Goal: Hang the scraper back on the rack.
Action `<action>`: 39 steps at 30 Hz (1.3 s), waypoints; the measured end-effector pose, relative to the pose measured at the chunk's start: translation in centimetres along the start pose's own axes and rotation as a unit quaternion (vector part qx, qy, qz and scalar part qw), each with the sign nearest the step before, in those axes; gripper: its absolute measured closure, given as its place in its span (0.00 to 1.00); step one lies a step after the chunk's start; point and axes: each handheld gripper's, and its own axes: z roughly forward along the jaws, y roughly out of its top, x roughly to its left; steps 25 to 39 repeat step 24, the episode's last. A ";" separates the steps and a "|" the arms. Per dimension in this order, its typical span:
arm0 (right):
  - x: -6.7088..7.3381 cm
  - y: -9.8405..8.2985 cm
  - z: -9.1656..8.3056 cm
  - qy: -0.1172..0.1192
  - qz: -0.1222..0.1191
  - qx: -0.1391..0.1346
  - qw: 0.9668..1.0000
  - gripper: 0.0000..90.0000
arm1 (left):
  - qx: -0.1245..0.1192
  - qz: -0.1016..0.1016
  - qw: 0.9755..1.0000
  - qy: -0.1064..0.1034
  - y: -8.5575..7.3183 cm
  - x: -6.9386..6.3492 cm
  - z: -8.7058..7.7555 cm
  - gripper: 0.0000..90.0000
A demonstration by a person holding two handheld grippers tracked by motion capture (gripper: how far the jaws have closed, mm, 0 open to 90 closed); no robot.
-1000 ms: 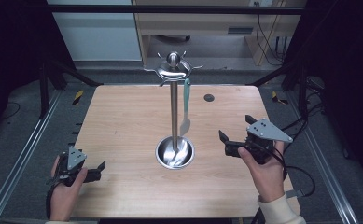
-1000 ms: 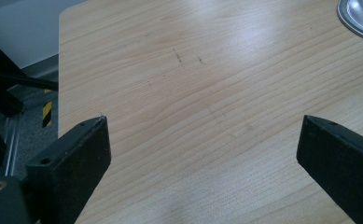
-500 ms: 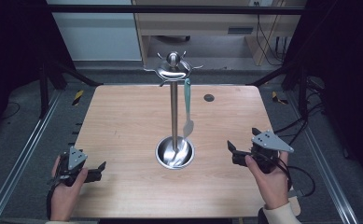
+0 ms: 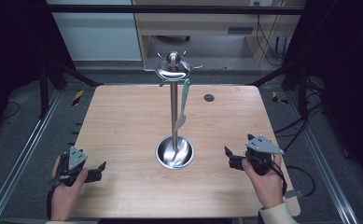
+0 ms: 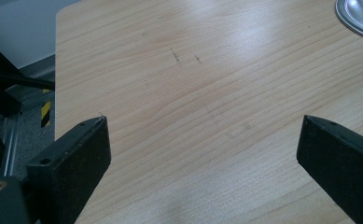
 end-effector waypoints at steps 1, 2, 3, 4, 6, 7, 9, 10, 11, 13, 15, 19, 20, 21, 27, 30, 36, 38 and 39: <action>0.0 -0.1 0.5 0.002 0.005 0.002 1.000 0.11 | 0.001 0.002 1.000 0.001 0.0 0.0 0.0 0.03; 0.0 -0.3 1.2 0.001 0.006 0.006 1.000 0.11 | 0.001 0.003 1.000 0.001 0.0 0.0 0.0 0.03; 0.0 -0.5 1.9 -0.001 0.006 0.012 1.000 0.11 | -0.001 0.004 1.000 0.001 0.1 0.0 0.0 0.03; -0.1 -0.7 2.7 -0.004 0.009 0.019 1.000 0.11 | -0.001 0.002 1.000 0.000 0.1 0.1 -0.1 0.03; -0.2 -1.0 4.2 -0.008 0.015 0.032 0.999 0.11 | -0.001 0.000 1.000 0.000 0.0 0.2 0.0 0.03; -0.3 -1.2 4.9 -0.012 0.019 0.038 0.999 0.12 | 0.000 0.000 1.000 -0.001 0.0 0.2 0.0 0.03; -0.5 -1.5 6.1 -0.018 0.020 0.048 0.999 0.13 | -0.003 -0.002 1.000 -0.001 0.1 0.2 0.0 0.03; -0.6 -1.7 6.7 -0.020 0.020 0.055 0.998 0.13 | -0.004 -0.001 1.000 -0.001 0.1 0.2 0.0 0.03; -0.7 -2.0 7.2 -0.022 0.020 0.062 0.998 0.13 | -0.005 -0.001 1.000 -0.001 0.2 0.2 -0.1 0.03; -0.9 -2.4 8.1 -0.025 0.020 0.073 0.997 0.13 | -0.004 0.001 1.000 -0.001 0.2 0.2 -0.1 0.03; -1.1 -2.6 8.7 -0.025 0.028 0.074 0.997 0.14 | -0.004 0.003 1.000 -0.001 0.2 0.2 0.0 0.03; -1.4 -3.0 9.5 -0.014 0.047 0.076 0.996 0.14 | -0.003 0.002 1.000 -0.003 0.3 0.2 0.2 0.03; -1.5 -3.0 9.4 -0.016 0.051 0.077 0.996 0.14 | -0.003 0.002 1.000 -0.003 0.3 0.2 0.2 0.03; -1.5 -3.0 9.3 -0.013 0.053 0.073 0.996 0.14 | -0.003 0.002 1.000 -0.003 0.3 0.2 0.2 0.03; -1.6 -3.1 8.7 -0.012 0.062 0.067 0.996 0.14 | -0.004 0.002 1.000 -0.004 0.3 0.2 0.1 0.03; -1.6 -3.1 8.7 -0.012 0.062 0.067 0.996 0.14 | -0.004 0.002 1.000 -0.004 0.3 0.2 0.1 0.03; -1.6 -3.1 8.7 -0.012 0.062 0.067 0.996 0.14 | -0.004 0.002 1.000 -0.004 0.3 0.2 0.1 0.03; -1.6 -3.1 8.7 -0.012 0.062 0.067 0.996 0.14 | -0.004 0.002 1.000 -0.004 0.3 0.2 0.1 0.03; -1.6 -3.1 8.7 -0.012 0.062 0.067 0.996 0.14 | -0.004 0.002 1.000 -0.004 0.3 0.2 0.1 0.03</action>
